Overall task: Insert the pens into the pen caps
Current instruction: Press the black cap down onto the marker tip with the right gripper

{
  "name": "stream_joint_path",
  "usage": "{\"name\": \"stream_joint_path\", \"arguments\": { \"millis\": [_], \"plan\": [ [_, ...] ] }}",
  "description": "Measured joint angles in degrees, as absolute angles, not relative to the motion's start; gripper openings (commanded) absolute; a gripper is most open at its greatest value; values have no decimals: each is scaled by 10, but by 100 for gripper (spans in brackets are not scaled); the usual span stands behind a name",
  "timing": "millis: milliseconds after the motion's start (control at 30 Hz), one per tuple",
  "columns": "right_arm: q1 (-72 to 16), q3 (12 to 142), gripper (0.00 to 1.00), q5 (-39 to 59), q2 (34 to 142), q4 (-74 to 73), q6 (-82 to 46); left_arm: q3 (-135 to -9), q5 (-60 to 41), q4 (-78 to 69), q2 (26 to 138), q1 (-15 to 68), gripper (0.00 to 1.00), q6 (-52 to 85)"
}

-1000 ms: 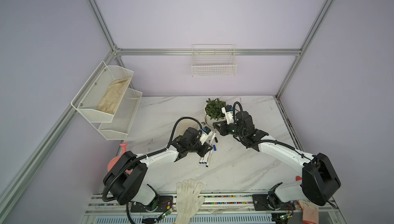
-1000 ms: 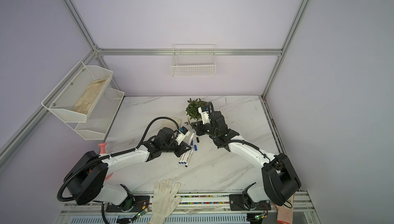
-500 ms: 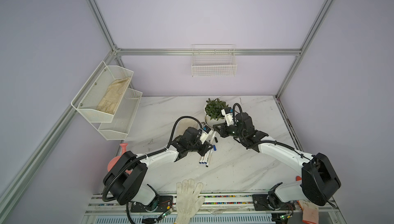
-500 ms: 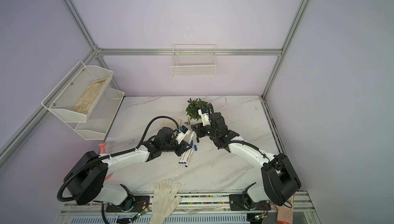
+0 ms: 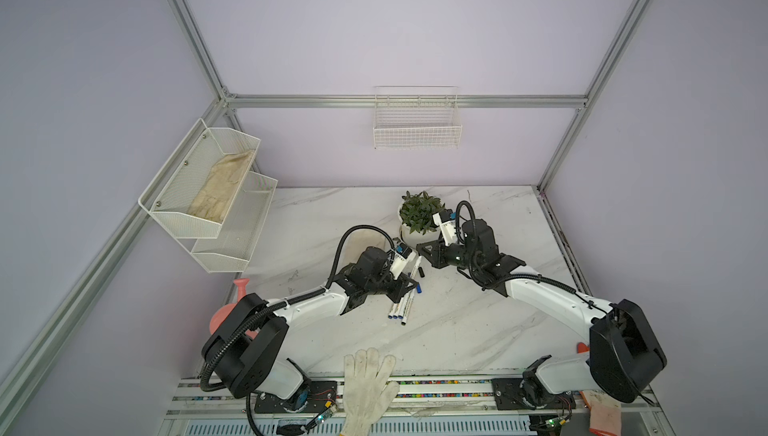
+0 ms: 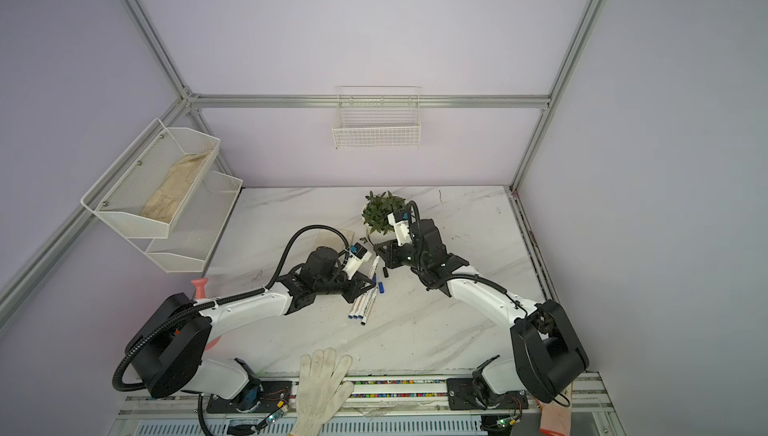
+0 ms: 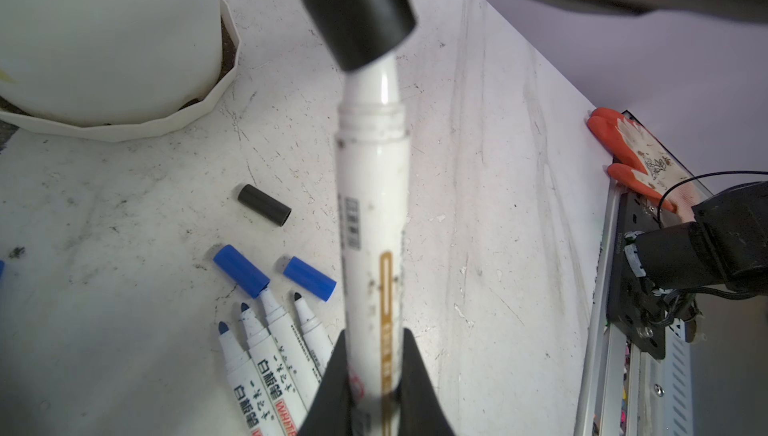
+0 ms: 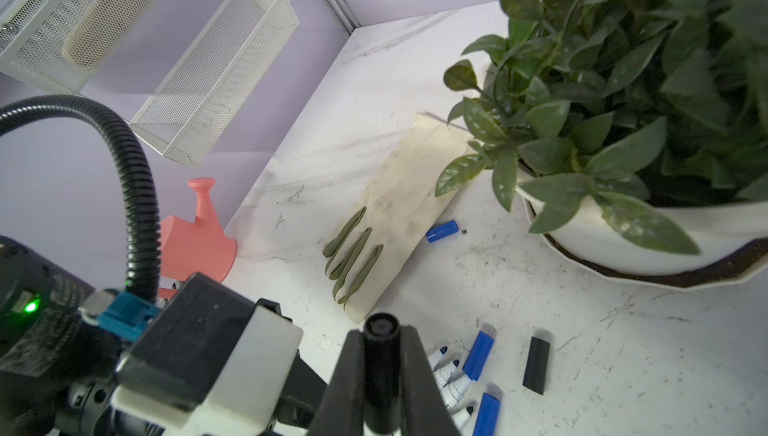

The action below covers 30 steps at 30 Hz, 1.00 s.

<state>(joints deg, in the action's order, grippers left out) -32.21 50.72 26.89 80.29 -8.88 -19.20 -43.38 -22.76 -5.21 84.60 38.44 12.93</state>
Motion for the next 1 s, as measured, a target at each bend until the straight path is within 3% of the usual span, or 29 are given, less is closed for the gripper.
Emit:
{"name": "stream_joint_path", "arguments": {
  "millis": [500,1000],
  "plan": [
    [-295,502,0,320,779,-92,-179,-434,-291,-129,869,372,0,174],
    [-286,502,0,344,779,-69,-147,-434,-281,-129,876,371,0,174]
  ]
}}
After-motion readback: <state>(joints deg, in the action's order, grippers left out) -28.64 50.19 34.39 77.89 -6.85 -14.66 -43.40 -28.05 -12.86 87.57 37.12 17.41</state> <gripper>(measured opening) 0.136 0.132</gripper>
